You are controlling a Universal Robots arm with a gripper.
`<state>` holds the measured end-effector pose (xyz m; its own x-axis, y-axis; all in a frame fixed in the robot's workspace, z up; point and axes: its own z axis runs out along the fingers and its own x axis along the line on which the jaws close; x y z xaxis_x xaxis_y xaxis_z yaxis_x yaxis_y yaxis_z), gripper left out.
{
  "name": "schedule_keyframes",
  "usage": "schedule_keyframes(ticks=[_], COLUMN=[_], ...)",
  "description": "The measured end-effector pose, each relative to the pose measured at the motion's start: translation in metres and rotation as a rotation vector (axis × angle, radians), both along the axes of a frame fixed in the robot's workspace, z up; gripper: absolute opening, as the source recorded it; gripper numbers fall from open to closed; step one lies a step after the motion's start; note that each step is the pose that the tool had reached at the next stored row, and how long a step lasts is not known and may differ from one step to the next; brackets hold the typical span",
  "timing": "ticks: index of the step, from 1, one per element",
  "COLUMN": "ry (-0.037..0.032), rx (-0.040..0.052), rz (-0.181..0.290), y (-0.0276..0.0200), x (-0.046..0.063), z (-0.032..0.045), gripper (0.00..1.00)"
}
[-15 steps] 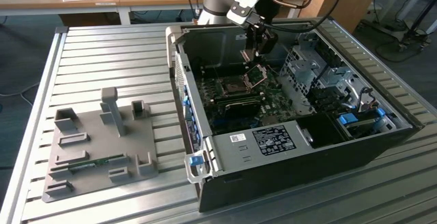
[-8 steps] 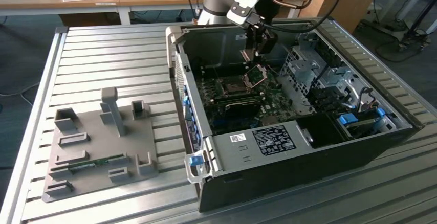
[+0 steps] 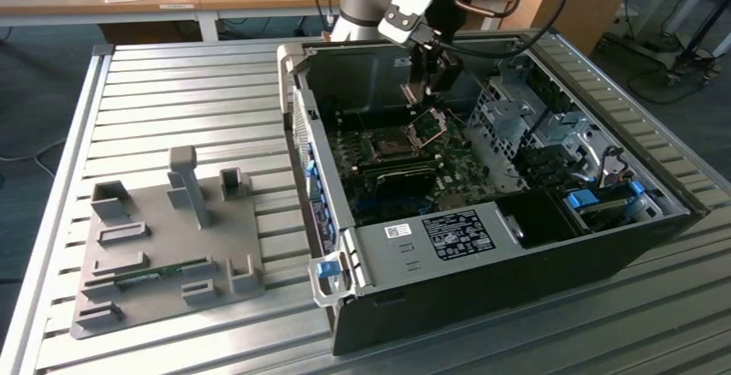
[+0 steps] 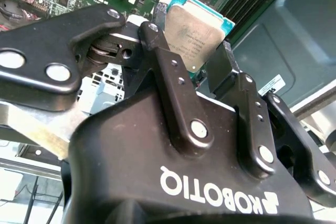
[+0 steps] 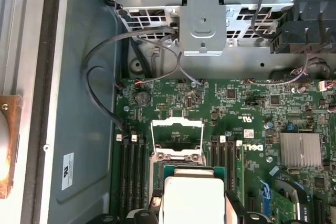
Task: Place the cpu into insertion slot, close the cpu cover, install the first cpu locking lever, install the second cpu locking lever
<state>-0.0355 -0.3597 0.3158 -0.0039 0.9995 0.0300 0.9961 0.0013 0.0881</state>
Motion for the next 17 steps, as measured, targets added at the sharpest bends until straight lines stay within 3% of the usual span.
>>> schedule_keyframes(ticks=[2, 17], ry=[-0.0001, -0.0002], rx=[0.0062, 0.0063], rz=[0.000, -0.001], y=[0.0000, 0.0000], x=[-0.0002, -0.0022], z=[-0.0001, -0.0012], gripper=[0.54, 0.54])
